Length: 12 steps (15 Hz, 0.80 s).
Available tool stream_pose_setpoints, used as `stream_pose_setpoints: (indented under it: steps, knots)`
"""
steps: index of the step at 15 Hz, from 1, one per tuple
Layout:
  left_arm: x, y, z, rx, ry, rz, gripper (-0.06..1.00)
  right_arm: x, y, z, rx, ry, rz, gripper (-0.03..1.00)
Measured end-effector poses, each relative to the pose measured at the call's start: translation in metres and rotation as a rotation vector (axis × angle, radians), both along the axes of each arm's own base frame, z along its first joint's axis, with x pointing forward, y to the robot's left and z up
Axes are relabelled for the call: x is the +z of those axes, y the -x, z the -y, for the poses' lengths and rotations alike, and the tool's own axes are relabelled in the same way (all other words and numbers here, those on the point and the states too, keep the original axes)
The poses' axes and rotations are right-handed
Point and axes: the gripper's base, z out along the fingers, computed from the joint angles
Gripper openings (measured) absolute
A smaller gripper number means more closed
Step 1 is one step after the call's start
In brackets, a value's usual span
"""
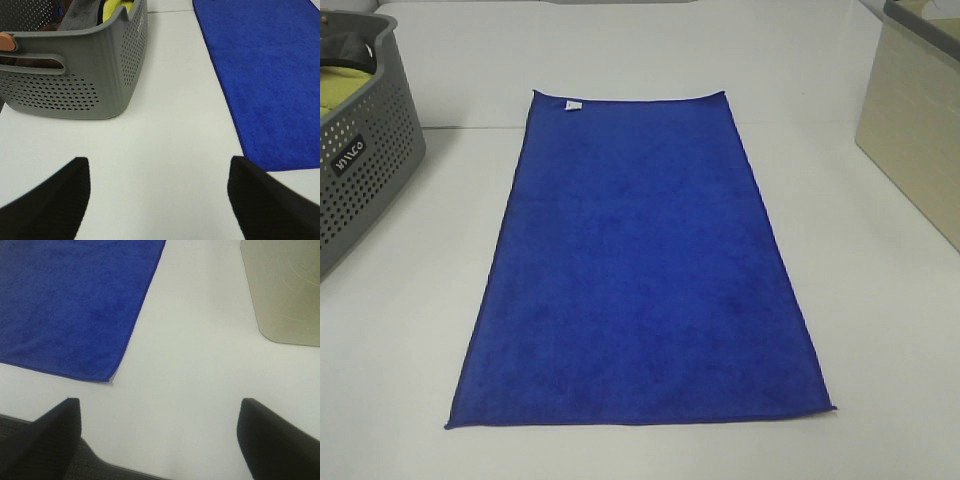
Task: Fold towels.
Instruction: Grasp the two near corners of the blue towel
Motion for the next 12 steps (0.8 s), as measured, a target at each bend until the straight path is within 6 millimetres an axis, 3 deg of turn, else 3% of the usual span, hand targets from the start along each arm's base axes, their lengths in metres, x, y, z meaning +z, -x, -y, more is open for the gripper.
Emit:
stream_pose_setpoints:
  steps: [12]
  knots:
    - [0.0000,0.0000,0.0000,0.000,0.000,0.000,0.73,0.0000,0.0000,0.0000,0.000,0.000,0.000,0.82]
